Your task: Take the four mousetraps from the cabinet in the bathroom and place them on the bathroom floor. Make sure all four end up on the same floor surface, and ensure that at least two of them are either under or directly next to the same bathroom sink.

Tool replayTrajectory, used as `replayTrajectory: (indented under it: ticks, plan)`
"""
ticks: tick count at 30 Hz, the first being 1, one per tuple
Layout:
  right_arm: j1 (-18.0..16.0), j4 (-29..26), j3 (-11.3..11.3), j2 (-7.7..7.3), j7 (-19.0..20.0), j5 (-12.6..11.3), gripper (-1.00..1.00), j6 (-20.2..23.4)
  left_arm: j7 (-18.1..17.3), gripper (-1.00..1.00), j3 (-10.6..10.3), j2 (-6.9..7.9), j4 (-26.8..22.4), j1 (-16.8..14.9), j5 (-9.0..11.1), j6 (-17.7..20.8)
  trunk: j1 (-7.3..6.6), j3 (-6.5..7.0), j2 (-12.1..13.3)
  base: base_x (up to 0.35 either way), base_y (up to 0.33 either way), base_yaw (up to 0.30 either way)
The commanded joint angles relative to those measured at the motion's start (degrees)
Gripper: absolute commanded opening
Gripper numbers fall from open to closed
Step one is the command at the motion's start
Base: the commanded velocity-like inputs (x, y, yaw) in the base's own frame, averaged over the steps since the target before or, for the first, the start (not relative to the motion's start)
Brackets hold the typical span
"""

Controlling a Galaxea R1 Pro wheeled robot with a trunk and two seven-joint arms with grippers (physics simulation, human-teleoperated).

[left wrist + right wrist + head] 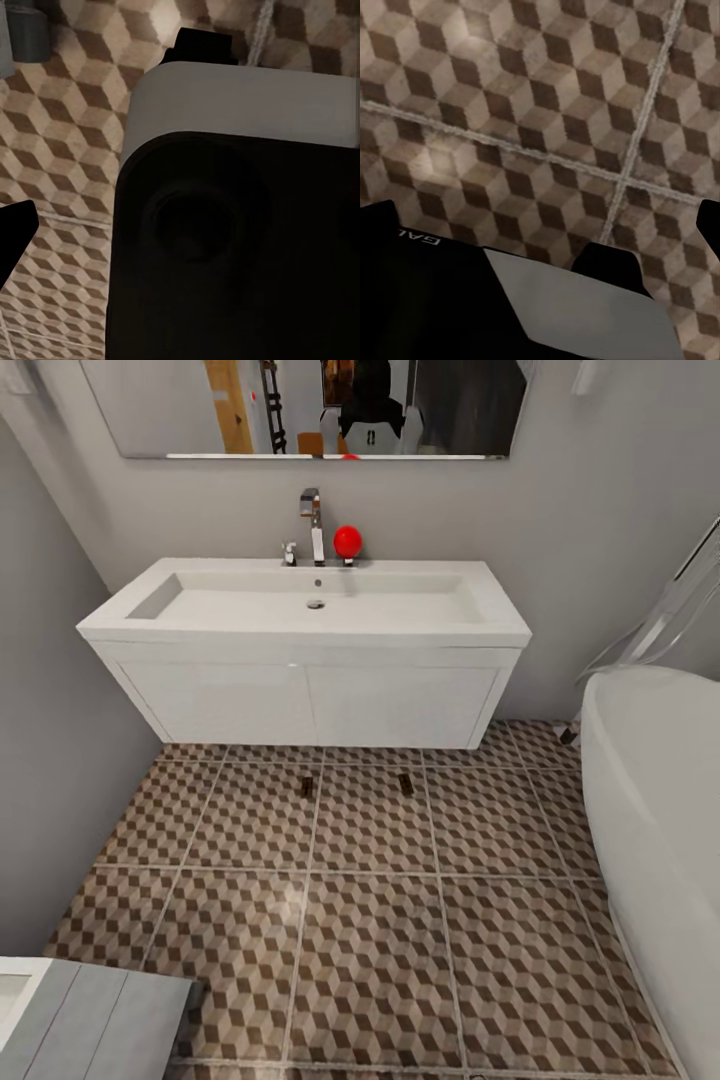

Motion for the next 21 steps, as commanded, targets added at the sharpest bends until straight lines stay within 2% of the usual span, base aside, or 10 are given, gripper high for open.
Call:
replayTrajectory:
  ticks: [1, 9, 21]
  plan:
    - [-0.03, 0.06, -0.38, -0.02, -0.34, 0.59, 1.0, -0.13, 0.44, 1.0, -0.46, 0.05, -0.26, -0.04, 0.36, -0.01, 0.0, 0.06, -0.02, 0.0, 0.0, 0.0]
    - [-0.03, 0.09, -0.38, 0.02, -0.31, 0.77, 1.0, -0.46, 0.44, 1.0, -0.46, 0.0, -0.33, -0.04, 0.39, -0.01, 0.0, 0.64, -0.02, 0.0, 0.0, 0.014]
    - [-0.03, -0.07, -0.35, -0.01, -0.3, 0.84, 1.0, -0.22, 0.44, 1.0, -0.44, -0.05, -0.49, -0.04, 0.4, -0.01, 0.0, 0.76, -0.02, 0.0, 0.0, 0.003]
